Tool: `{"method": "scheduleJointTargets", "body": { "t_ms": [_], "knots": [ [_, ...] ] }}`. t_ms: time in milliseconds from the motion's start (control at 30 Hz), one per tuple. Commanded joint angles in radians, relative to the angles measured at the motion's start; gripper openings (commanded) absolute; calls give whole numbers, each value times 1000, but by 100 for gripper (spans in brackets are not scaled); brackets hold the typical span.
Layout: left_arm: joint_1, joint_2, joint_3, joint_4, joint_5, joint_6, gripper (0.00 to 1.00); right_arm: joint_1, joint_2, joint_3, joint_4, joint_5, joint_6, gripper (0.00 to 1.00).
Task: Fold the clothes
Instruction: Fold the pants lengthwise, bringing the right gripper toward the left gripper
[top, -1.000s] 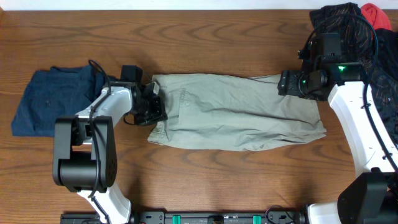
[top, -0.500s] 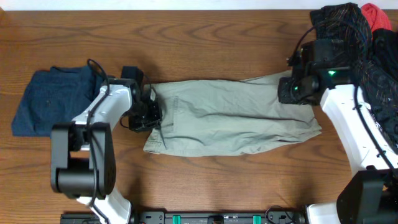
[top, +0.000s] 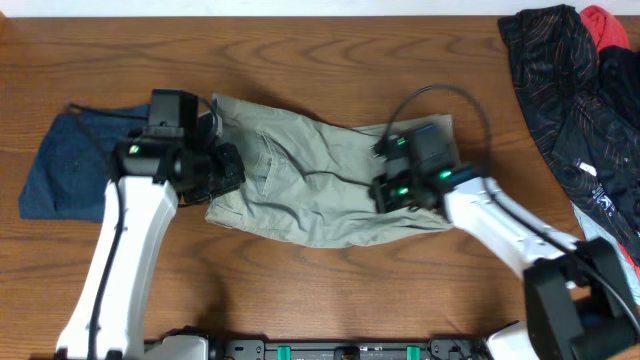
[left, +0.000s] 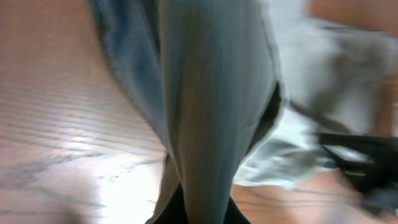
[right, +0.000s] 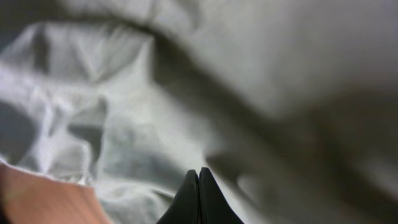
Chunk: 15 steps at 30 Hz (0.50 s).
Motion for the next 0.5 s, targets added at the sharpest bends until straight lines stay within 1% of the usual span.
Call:
{"method": "scheduleJointTargets", "body": {
  "t_ms": [0, 167, 267, 400, 467],
  "knots": [
    [2, -77, 18, 8, 90, -37, 6, 95, 74, -14, 77, -39, 86, 1],
    [2, -124, 18, 6, 114, -63, 6, 244, 218, -14, 311, -42, 175, 1],
    [2, -125, 18, 8, 201, -77, 6, 317, 300, -14, 465, -42, 228, 1],
    [2, -124, 18, 23, 211, -100, 6, 359, 326, -6, 496, -50, 229, 1],
    [2, -123, 18, 31, 210, -100, 6, 360, 313, -5, 496, -53, 201, 1]
  ]
}}
